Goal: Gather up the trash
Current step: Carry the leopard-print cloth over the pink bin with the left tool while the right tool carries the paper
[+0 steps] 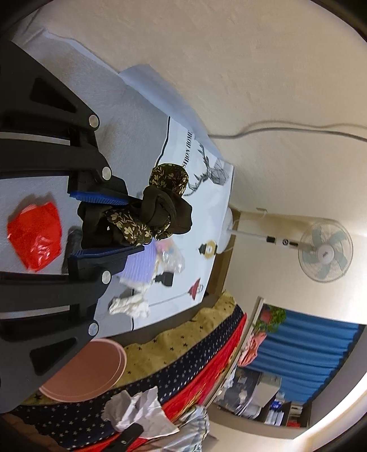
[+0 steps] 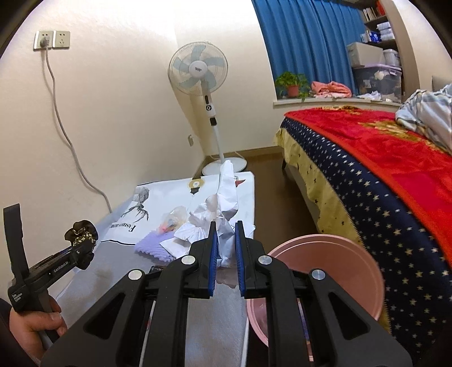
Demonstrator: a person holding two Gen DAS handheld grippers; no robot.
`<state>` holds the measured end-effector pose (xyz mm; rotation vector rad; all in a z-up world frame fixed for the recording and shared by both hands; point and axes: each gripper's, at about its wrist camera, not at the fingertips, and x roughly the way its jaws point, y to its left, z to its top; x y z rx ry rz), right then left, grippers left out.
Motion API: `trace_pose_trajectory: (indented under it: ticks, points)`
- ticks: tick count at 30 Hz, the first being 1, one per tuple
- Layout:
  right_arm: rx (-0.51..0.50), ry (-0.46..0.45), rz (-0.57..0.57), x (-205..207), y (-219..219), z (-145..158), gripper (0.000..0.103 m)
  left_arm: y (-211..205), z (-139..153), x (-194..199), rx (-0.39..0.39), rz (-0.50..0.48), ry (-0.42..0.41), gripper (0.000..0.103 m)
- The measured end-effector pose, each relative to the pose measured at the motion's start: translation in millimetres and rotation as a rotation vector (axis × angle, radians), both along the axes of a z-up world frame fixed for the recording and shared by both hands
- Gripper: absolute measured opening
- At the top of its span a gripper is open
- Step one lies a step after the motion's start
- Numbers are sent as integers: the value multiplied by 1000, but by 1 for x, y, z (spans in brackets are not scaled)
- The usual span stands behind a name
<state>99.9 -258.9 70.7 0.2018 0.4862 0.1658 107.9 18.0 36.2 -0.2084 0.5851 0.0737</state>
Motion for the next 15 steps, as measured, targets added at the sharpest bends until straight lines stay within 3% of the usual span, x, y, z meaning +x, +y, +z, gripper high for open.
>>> trace_pose_trajectory:
  ticks: [15]
  points:
    - [-8, -12, -101, -39, -31, 10, 12, -41, 7, -30, 7, -131, -43, 25]
